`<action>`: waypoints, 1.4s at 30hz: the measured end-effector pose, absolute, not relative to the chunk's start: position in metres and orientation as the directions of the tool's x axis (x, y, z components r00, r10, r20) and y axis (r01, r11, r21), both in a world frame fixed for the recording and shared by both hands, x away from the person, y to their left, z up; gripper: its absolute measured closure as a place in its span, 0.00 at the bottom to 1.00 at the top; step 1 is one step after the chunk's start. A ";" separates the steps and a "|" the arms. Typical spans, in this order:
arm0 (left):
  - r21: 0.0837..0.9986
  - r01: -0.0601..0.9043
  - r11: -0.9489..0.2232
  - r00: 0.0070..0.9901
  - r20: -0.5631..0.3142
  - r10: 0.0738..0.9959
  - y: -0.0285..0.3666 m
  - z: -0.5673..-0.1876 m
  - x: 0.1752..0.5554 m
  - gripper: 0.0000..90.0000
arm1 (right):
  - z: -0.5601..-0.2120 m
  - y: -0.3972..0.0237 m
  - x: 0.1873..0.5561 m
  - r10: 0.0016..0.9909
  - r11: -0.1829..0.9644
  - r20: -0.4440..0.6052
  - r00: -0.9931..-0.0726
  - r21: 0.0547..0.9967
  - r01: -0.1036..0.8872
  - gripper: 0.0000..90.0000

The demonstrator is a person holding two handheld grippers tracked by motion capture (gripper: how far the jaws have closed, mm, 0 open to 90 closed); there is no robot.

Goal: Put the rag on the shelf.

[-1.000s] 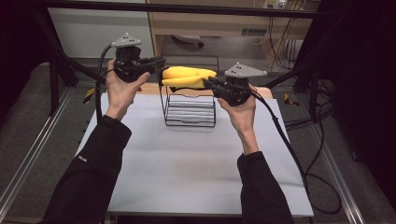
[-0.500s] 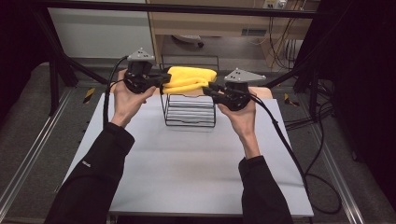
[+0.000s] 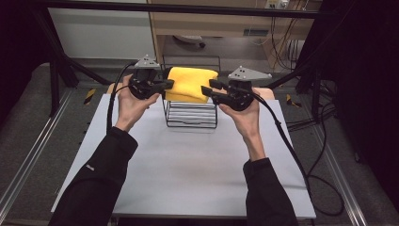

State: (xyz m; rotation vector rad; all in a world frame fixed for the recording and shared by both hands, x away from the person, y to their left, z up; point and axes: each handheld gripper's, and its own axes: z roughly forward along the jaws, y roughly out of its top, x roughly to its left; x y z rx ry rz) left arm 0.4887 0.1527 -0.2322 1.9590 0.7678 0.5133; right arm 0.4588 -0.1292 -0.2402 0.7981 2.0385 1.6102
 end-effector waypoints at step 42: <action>0.863 0.290 -0.414 0.716 0.092 0.692 0.198 -0.268 0.435 0.36 | -0.263 -0.175 0.436 0.734 0.148 0.108 -0.671 0.938 0.313 0.16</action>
